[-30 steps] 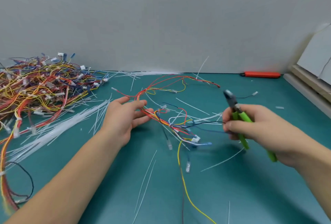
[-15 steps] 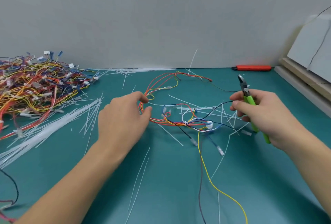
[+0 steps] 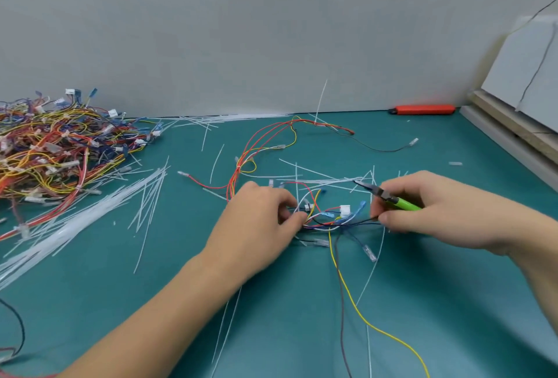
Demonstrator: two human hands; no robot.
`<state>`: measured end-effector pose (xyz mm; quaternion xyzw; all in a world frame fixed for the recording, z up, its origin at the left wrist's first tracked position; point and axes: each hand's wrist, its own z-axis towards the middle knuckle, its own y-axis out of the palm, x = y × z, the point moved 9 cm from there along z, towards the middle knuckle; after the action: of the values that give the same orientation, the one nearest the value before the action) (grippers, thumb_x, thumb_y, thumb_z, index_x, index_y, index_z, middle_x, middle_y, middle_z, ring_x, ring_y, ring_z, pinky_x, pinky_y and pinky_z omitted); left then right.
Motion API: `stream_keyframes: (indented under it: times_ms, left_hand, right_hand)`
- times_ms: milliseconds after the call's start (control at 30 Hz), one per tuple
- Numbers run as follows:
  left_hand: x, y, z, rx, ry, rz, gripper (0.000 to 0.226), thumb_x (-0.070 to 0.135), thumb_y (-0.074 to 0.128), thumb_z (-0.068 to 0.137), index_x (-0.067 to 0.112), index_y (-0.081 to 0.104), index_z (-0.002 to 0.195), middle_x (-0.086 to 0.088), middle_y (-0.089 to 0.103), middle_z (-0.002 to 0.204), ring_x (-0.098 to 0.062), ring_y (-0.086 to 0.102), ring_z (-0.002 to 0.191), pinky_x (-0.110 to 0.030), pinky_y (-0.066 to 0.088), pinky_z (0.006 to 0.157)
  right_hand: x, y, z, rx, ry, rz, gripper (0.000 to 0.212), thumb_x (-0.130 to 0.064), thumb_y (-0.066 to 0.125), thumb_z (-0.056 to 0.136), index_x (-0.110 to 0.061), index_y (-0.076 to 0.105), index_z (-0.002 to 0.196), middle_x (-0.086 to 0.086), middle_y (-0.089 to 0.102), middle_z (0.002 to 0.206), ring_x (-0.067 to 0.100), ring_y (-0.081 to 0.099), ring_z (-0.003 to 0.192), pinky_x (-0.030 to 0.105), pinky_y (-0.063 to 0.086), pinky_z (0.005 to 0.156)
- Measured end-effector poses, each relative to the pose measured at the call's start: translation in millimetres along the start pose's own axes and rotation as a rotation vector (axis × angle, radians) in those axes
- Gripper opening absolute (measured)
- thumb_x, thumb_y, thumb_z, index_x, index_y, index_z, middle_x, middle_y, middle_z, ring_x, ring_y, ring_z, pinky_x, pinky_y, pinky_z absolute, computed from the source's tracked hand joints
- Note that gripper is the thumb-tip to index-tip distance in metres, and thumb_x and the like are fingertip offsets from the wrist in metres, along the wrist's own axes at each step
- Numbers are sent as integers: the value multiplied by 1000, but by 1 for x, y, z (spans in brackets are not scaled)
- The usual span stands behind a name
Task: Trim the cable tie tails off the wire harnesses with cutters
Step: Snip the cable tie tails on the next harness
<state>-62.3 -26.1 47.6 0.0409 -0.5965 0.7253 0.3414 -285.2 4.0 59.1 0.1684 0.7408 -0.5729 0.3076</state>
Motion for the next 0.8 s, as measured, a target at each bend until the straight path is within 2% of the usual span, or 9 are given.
stream_keyframes:
  times_ms: [67, 133, 200, 333, 500, 567, 633, 733, 800]
  left_hand:
    - [-6, 1, 2, -16, -71, -65, 29, 44, 70, 90, 28, 73, 114, 21, 71, 78, -7, 58, 87, -34, 52, 86]
    - [-7, 5, 4, -50, -114, -104, 18, 38, 72, 87, 28, 76, 102, 19, 72, 74, 1, 62, 77, -31, 55, 81]
    - [-11, 8, 5, -78, -181, -168, 7, 32, 73, 82, 30, 75, 88, 17, 71, 71, 3, 64, 71, -27, 55, 73]
    - [-18, 14, 5, -120, -234, -298, 9, 23, 75, 76, 31, 71, 80, 19, 71, 71, 5, 63, 64, -15, 45, 62]
    - [-15, 12, 3, -154, -194, -569, 11, 15, 79, 84, 24, 73, 85, 9, 75, 78, -8, 67, 70, -24, 55, 74]
    - [-11, 9, 2, -207, -131, -549, 12, 15, 80, 85, 23, 72, 85, 11, 74, 80, -5, 62, 67, -18, 52, 70]
    - [-6, 7, -1, -272, -47, -472, 15, 17, 83, 82, 25, 70, 85, 13, 73, 83, -5, 57, 66, -20, 50, 67]
    - [-3, 4, -3, -285, 28, -346, 26, 19, 87, 78, 33, 66, 80, 8, 74, 92, -10, 66, 77, -36, 57, 76]
    - [1, 2, -3, -242, 94, -273, 27, 20, 87, 78, 33, 63, 77, 6, 73, 90, -14, 66, 80, -41, 55, 76]
  right_hand:
    - [5, -4, -2, -7, 38, -145, 4, -34, 68, 93, -36, 71, 95, -6, 68, 82, 19, 58, 73, 45, 53, 75]
    - [10, -2, -6, -76, 75, -178, 4, -35, 67, 93, -35, 69, 96, -7, 70, 81, 14, 58, 71, 47, 54, 78]
    - [11, -3, -7, -87, 89, -159, 4, -35, 67, 93, -34, 69, 95, -8, 71, 81, 17, 61, 73, 46, 55, 77]
    - [17, -15, -4, 44, 121, -146, 9, -35, 62, 89, -32, 69, 95, -6, 70, 76, 13, 53, 64, 37, 46, 64]
    - [31, -29, -4, 153, 195, -162, 9, -36, 62, 90, -34, 70, 93, -2, 71, 75, 15, 52, 59, 35, 44, 59]
    - [33, -30, -3, 161, 208, -145, 9, -35, 62, 91, -32, 70, 92, -1, 72, 76, 14, 52, 57, 34, 43, 57]
    - [34, -30, -4, 147, 223, -133, 10, -35, 62, 89, -31, 70, 91, -1, 72, 76, 13, 51, 56, 33, 42, 57]
    - [33, -23, -9, 38, 224, -102, 7, -35, 64, 89, -30, 70, 90, -4, 74, 77, 9, 59, 62, 34, 46, 62]
    - [32, -18, -12, -16, 219, -66, 6, -33, 66, 91, -28, 70, 89, -3, 74, 77, 8, 62, 66, 37, 47, 67]
